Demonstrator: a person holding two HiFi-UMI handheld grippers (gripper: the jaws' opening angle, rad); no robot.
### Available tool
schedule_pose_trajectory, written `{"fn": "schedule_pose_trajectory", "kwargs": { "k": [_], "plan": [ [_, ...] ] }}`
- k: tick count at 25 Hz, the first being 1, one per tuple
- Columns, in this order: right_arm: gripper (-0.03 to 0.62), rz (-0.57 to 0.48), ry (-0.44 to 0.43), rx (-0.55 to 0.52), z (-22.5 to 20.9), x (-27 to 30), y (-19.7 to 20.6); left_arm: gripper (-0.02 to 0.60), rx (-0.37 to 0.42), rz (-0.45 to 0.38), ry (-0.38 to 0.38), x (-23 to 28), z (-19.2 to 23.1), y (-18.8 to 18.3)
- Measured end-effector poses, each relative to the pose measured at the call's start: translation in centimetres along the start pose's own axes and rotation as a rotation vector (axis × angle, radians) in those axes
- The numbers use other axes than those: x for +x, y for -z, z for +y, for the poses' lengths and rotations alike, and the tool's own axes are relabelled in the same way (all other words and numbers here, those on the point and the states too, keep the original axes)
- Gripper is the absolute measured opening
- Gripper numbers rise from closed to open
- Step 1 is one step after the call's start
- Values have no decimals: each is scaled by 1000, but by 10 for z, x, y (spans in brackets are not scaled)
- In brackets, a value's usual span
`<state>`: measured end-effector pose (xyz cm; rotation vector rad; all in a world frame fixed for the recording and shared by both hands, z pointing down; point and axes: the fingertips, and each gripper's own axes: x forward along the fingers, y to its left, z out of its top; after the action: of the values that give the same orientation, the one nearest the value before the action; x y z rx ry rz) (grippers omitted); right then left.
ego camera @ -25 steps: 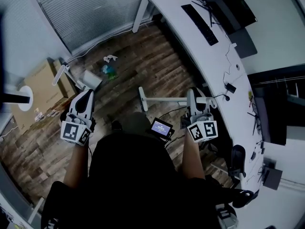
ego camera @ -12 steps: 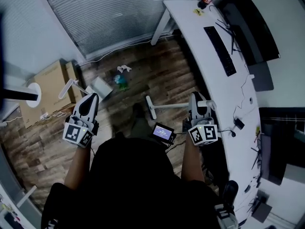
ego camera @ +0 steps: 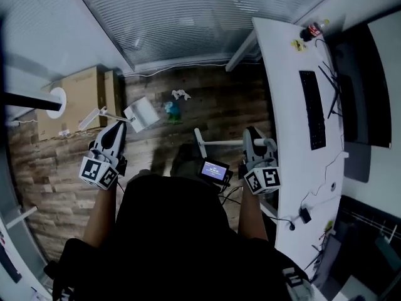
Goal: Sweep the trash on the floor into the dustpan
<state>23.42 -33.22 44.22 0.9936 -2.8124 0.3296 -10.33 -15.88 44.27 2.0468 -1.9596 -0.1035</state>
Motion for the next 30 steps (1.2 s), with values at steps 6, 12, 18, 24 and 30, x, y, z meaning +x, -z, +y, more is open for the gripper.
{"fn": "schedule_pose_trajectory", "kwargs": {
  "k": [6, 12, 18, 24, 30],
  "plan": [
    [46, 20, -117, -33, -30, 61, -6, -5, 39, 32, -130, 9, 22, -5],
    [48, 26, -140, -61, -52, 113, -11, -5, 95, 65, -234, 0, 60, -12],
    [48, 11, -130, -77, -62, 163, -26, -5, 121, 122, -327, -22, 128, -15],
    [46, 19, -131, -100, -63, 208, -41, 53, 350, 430, -231, -27, 174, 17],
    [46, 54, -112, -134, -57, 244, -51, 155, 485, 837, -31, -34, 208, 87]
  ]
}}
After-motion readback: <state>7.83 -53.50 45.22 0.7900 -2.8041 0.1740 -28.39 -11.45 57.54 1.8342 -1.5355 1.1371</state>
